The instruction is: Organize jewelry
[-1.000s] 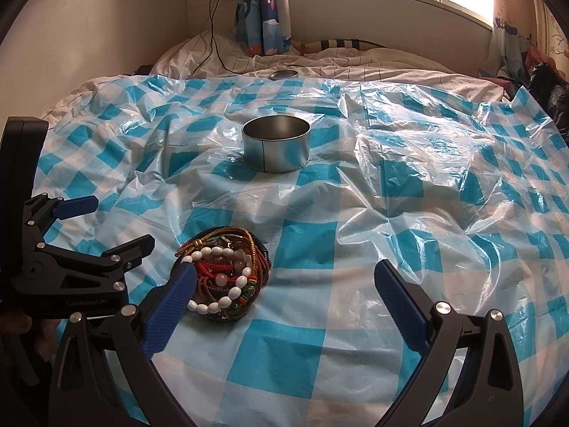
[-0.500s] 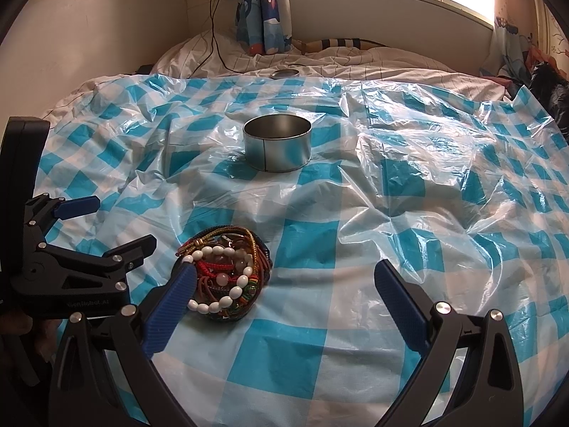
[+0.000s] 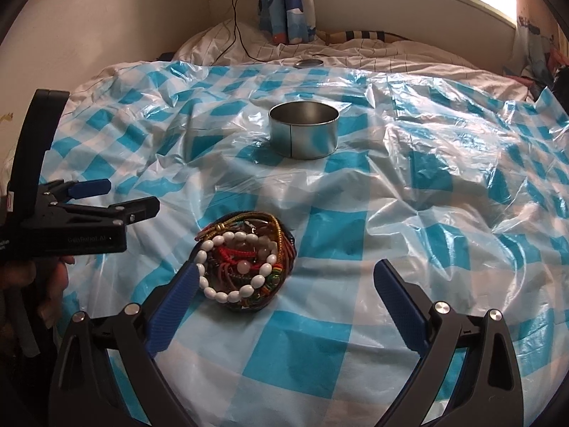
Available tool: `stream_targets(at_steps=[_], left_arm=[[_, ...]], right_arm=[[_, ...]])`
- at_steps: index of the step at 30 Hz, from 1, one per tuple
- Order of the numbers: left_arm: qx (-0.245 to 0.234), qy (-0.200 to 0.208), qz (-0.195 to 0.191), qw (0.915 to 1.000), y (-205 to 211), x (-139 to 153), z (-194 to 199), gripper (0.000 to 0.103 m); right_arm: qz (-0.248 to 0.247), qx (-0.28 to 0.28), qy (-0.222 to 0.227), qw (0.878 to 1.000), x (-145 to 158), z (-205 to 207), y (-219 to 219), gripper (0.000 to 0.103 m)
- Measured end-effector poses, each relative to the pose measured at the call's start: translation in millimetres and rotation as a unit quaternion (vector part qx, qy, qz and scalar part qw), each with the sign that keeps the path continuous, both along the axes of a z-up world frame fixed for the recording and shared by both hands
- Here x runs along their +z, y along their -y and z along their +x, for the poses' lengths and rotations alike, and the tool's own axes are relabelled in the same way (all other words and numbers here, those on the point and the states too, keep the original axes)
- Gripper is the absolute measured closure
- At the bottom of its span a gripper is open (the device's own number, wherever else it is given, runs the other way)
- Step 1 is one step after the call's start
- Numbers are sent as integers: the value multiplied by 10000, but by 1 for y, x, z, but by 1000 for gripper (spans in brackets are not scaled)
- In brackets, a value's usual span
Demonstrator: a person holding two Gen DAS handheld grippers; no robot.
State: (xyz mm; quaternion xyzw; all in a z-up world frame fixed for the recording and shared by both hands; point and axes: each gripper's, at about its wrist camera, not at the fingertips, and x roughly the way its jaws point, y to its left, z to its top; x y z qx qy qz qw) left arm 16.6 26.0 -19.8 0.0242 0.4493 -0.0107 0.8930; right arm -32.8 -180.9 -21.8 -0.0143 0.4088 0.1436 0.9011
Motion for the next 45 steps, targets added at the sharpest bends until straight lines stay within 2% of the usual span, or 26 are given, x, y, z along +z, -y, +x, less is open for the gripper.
stream_targets(at_steps=[3, 7, 10, 15, 17, 18, 21, 26, 28, 31, 36, 38, 40, 41, 42, 44, 45], left_arm=[[-48, 29, 27, 10000, 1, -2, 2, 7], [-84, -9, -43, 10000, 1, -4, 5, 7], [-123, 19, -110, 9999, 1, -3, 6, 7], [-83, -40, -172, 9998, -3, -9, 8, 7], [-62, -26, -182, 9998, -5, -9, 9, 7], [-58, -18, -188, 9998, -6, -9, 9, 7], [-47, -9, -245, 9997, -8, -8, 11, 7], [-93, 39, -304, 9995, -8, -5, 12, 7], [-244, 43, -432, 9988, -5, -3, 11, 7], [-756, 97, -670, 9948, 10, 1, 6, 7], [-1469, 104, -528, 9877, 44, -2, 0, 7], [-1678, 84, -608, 9839, 52, -2, -3, 7], [-1892, 66, -700, 9794, 59, -3, -6, 7], [-2027, 45, -774, 9762, 64, -3, -8, 7], [-2149, 22, -859, 9728, 68, -3, -10, 7], [-2368, -47, -1001, 9664, 76, -4, -12, 7], [-2442, -84, -1029, 9642, 79, -5, -13, 7]], right_arm=[[189, -50, -140, 9997, -2, 6, 7, 27], [261, -49, -135, 9996, -1, 15, 7, 34], [104, -59, -36, 9999, 0, 24, 1, 41], [9, 25, -243, 9997, -12, 39, -8, 66], [-44, 65, -314, 9995, -18, 43, -10, 72], [-53, 87, -328, 9994, -20, 45, -10, 85], [-68, 147, -294, 9994, -21, 46, -11, 97], [243, 220, -185, 9993, -11, 44, -8, 97], [719, 252, -142, 9970, -3, 43, 2, 97], [1243, 311, -47, 9917, 10, 40, 15, 97], [1711, -1, -509, 9839, -2, 50, 38, 97], [1901, -266, -661, 9792, -9, 53, 53, 97], [1872, -366, -803, 9784, -13, 55, 58, 96], [1819, -386, -922, 9782, -17, 57, 58, 94], [1827, -392, -965, 9776, -19, 57, 59, 75], [1750, -480, -904, 9792, -19, 56, 60, 49], [1623, -552, -767, 9822, -17, 55, 60, 49]])
